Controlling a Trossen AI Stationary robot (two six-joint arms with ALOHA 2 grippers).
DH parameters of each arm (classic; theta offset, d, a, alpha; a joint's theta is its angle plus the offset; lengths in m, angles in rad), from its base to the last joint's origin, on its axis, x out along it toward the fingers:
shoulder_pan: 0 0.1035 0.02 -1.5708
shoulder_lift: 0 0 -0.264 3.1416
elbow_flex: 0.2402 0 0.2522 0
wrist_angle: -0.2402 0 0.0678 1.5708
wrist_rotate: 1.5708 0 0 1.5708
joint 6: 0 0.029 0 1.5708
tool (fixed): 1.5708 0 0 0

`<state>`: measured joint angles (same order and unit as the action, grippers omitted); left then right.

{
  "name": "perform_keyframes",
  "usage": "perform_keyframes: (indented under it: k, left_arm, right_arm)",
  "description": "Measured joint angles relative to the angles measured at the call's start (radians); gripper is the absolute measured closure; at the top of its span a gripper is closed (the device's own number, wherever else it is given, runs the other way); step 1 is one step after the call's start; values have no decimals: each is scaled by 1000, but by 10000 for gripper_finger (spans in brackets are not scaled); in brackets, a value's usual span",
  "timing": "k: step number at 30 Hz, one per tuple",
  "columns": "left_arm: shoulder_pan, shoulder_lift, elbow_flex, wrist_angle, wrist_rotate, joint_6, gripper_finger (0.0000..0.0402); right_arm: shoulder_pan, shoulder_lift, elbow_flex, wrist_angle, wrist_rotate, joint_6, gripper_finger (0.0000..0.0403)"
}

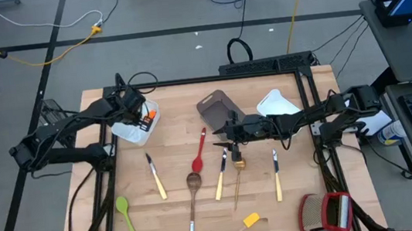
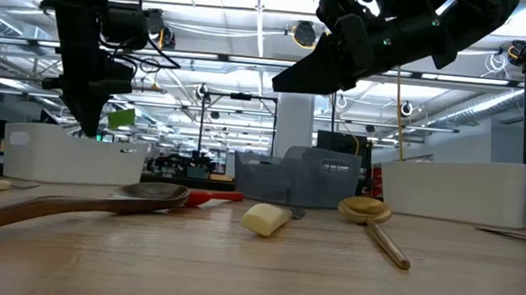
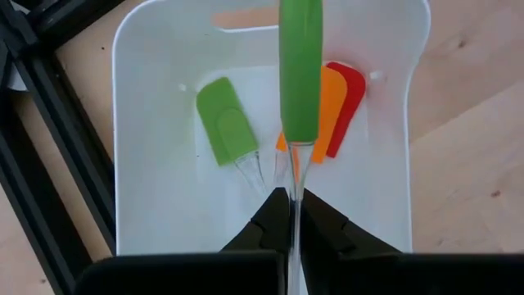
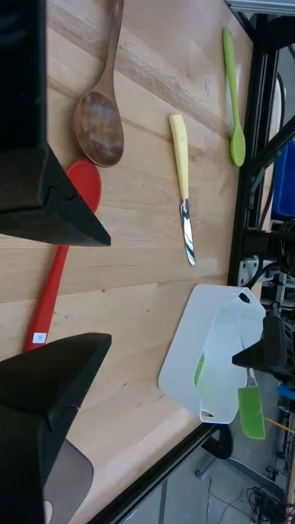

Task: Pick & Place Kitchen Items
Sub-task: Put the green spatula into the left white bin, then put the left yellow table knife into black bin

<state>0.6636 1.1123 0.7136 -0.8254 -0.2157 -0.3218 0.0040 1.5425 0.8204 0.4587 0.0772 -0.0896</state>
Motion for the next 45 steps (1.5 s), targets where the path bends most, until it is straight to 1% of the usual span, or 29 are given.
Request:
perform_keyframes:
  k: [4,7,10,14,18,24,29,32,36,39,45]
  left_arm:
    - [0,0,-12,20,-2,2,393]
    - [0,0,-56,64,-2,25,396]
    - [0,0,-106,97,-10,54,389]
    - [0,0,-162,117,-16,54,393]
    - [0,0,-214,171,5,32,394]
    - [0,0,-226,195,-27,-20,346]
    - [0,0,-226,195,-74,-22,305]
    - [0,0,-226,195,-75,-22,287]
    - [0,0,-226,194,-75,-22,274]
    - [0,0,-226,194,-74,-23,273]
    - [0,0,-198,185,-35,-55,273]
  right_arm:
    - [0,0,-9,1,0,1,227]
    - [0,0,-27,-1,0,0,227]
    - [0,0,-36,1,0,0,227]
    - [0,0,-42,0,0,1,227]
    - [0,0,-42,0,0,1,227]
    - [0,0,-42,0,0,25,227]
    - [4,0,-42,0,-2,20,226]
    - [9,0,-42,0,-3,20,226]
    - [11,0,-42,0,-3,24,226]
    - [11,0,-42,0,-2,25,225]
    - [11,0,-42,0,-3,25,201]
